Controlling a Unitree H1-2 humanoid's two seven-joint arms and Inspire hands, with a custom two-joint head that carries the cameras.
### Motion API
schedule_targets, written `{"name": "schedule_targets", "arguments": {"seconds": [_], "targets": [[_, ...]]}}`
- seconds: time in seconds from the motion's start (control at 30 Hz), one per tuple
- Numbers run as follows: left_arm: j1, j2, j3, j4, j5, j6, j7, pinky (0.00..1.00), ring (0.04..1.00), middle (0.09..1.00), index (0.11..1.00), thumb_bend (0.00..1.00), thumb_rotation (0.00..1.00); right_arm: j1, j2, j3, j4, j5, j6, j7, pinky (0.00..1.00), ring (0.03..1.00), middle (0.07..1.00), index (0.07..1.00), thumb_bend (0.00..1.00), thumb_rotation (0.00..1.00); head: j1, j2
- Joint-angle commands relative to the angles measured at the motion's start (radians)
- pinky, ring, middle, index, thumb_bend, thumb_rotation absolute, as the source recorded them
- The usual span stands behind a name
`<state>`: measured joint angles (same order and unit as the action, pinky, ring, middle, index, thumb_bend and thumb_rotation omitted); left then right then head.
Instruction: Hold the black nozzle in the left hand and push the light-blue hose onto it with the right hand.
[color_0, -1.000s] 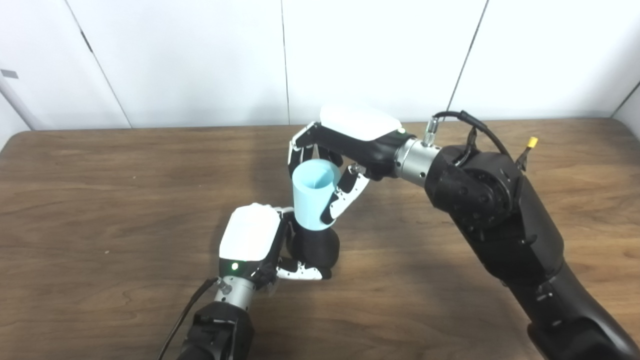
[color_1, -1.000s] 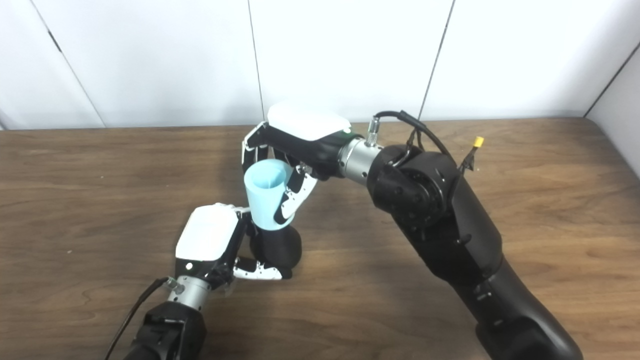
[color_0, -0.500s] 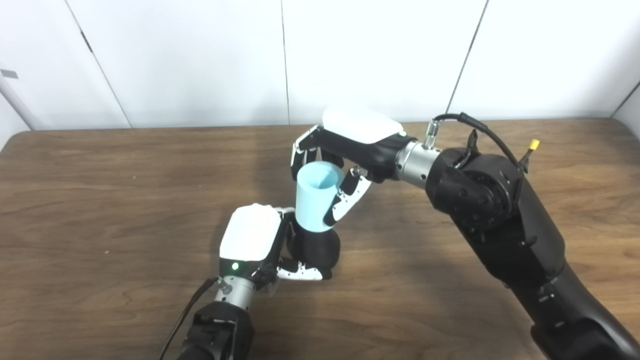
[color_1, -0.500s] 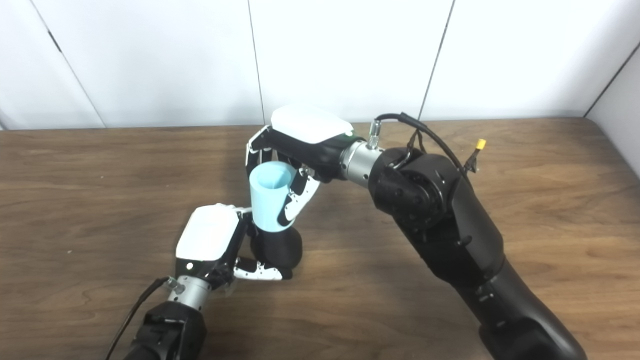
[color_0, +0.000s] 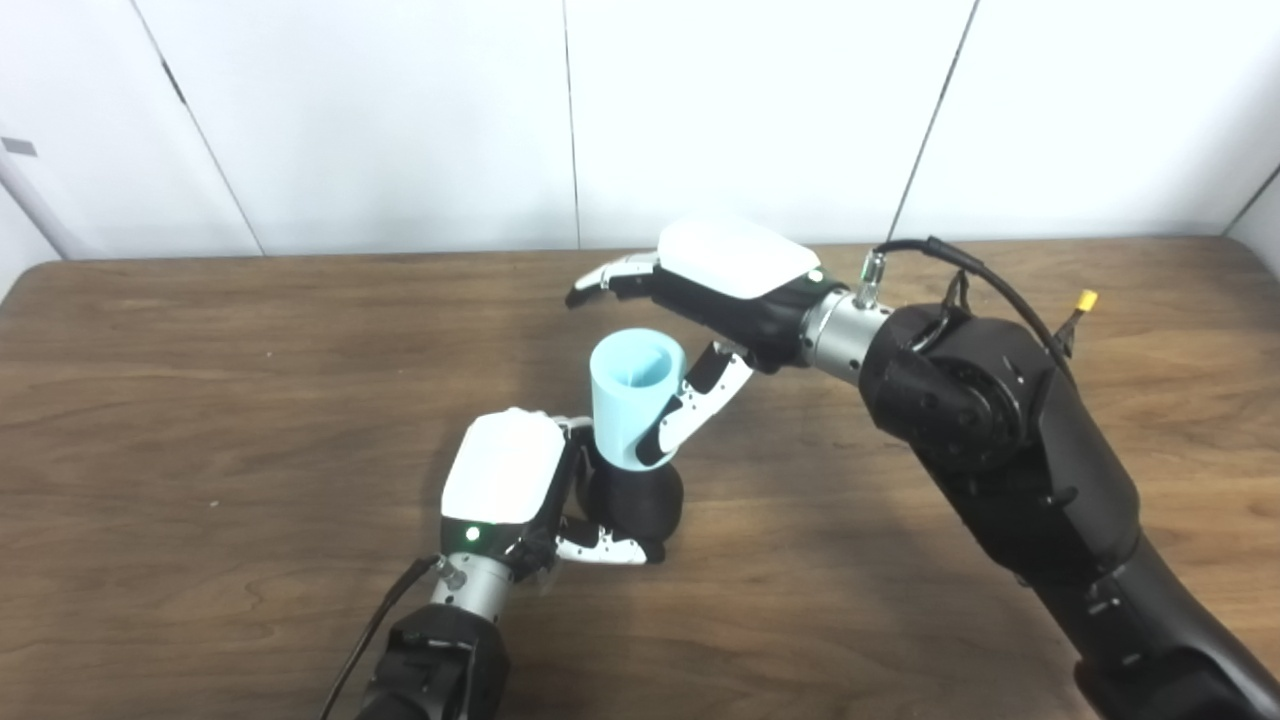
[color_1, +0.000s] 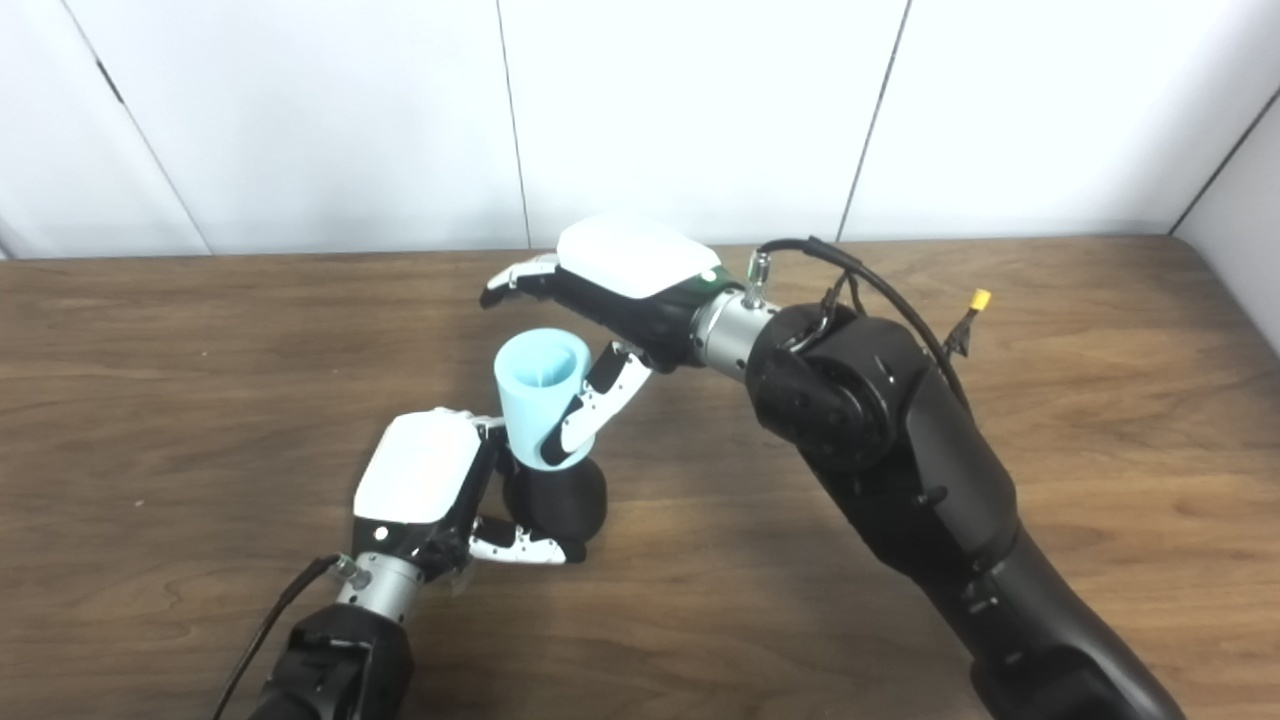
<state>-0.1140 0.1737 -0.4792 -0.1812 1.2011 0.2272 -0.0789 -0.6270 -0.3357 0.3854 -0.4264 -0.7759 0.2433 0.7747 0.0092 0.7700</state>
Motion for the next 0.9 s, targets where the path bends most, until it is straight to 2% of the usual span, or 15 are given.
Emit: {"name": "schedule_targets", "arguments": {"seconds": [0.0, 0.3, 0.57, 0.7, 0.87], "targets": [[0.027, -0.006, -0.024, 0.001, -0.004, -0.014, -0.042, 0.71, 0.615, 0.512, 0.476, 0.52, 0.0, -0.036, -0.006, -0.014, -0.046, -0.012, 0.002, 0.002, 0.73, 0.902, 0.931, 0.866, 1.0, 0.46, 0.0, 0.002], [0.026, -0.002, -0.025, 0.004, 0.0, -0.016, -0.044, 0.71, 0.614, 0.503, 0.48, 0.52, 0.0, -0.032, -0.01, -0.033, -0.053, 0.006, -0.016, -0.007, 0.75, 0.88, 0.902, 0.85, 0.97, 0.47, 0.001, 0.004], [0.024, -0.001, -0.026, 0.005, -0.003, -0.016, -0.052, 0.72, 0.617, 0.515, 0.475, 0.52, 0.0, -0.016, -0.018, -0.042, -0.099, 0.008, -0.047, -0.012, 0.8, 0.88, 0.884, 0.857, 0.87, 0.66, 0.001, 0.004], [0.024, -0.002, -0.026, 0.006, -0.003, -0.015, -0.051, 0.71, 0.611, 0.51, 0.477, 0.52, 0.0, 0.006, -0.034, -0.044, -0.141, 0.014, -0.052, 0.01, 0.81, 0.881, 0.888, 0.871, 0.84, 0.76, 0.003, 0.005], [0.022, -0.003, -0.025, 0.008, -0.006, -0.014, -0.054, 0.71, 0.611, 0.511, 0.477, 0.52, 0.0, 0.038, -0.06, -0.049, -0.17, 0.031, -0.071, 0.015, 0.81, 0.881, 0.882, 0.89, 0.8, 0.8, 0.004, 0.006]]}}
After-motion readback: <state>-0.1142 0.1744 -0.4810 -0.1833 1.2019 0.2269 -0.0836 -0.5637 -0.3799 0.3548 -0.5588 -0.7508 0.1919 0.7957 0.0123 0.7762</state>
